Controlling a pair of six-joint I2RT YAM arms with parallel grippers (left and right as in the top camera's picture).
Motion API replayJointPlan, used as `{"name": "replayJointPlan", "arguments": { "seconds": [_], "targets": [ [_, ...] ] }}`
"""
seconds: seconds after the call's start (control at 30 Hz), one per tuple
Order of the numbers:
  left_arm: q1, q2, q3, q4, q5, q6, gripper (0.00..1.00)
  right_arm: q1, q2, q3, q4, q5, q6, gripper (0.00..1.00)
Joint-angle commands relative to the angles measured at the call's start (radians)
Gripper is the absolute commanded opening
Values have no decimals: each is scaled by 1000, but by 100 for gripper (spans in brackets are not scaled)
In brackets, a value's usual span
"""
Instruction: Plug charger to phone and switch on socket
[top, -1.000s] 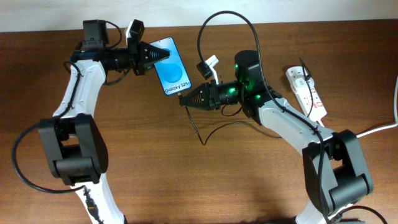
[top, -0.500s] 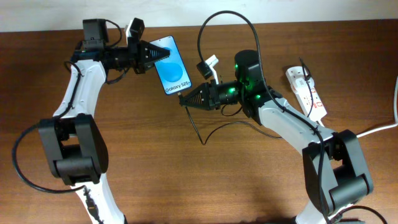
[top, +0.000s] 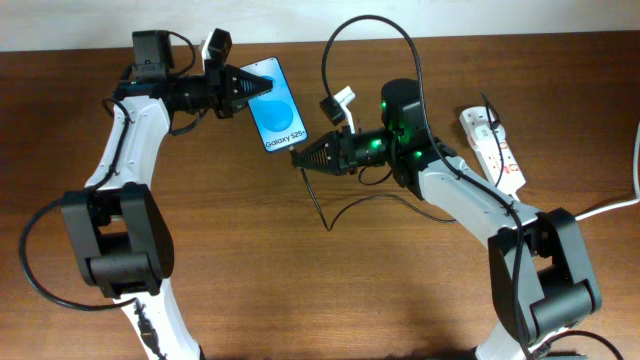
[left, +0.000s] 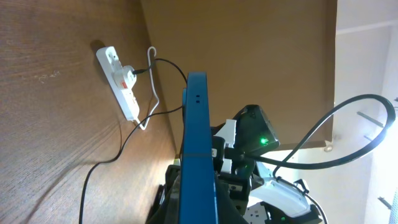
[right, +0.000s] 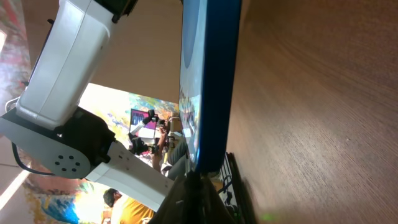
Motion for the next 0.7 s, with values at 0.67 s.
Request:
{"name": "replayJointPlan", "arguments": {
  "seconds": [0.67],
  "targets": [
    [-29,-6,5,2,54,-6,0,-14,7,-5,4,20,-10,4]
  ]
}}
